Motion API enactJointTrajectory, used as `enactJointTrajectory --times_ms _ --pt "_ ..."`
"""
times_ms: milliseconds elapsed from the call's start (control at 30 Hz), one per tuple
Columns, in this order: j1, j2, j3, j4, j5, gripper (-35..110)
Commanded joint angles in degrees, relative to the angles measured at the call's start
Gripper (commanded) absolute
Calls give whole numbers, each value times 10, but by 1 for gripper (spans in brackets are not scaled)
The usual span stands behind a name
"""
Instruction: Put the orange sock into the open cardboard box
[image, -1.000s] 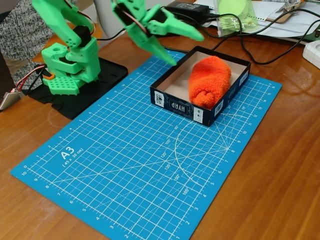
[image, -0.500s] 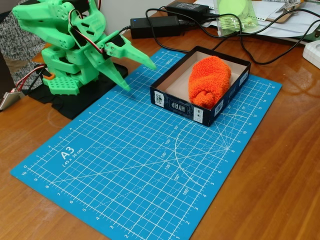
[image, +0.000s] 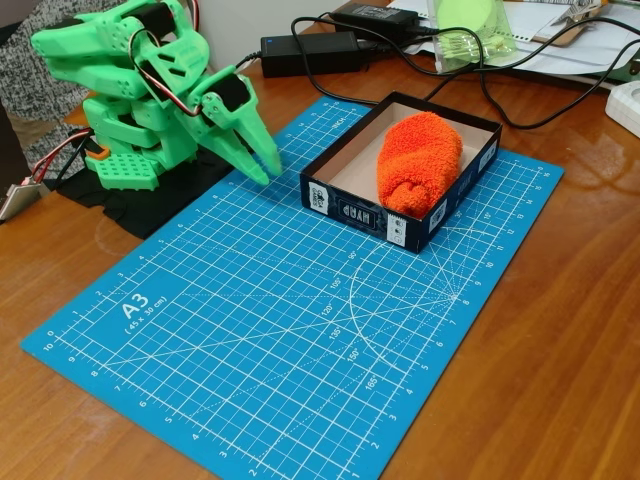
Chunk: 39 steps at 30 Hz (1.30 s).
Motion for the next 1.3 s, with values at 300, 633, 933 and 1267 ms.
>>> enactJointTrajectory --times_ms 300,633,933,1267 --pt "-15 11 9 6 -9 0" --pt "-4 11 23 -45 6 0" --pt "18 11 11 -1 18 0" --pt "14 11 8 14 9 0"
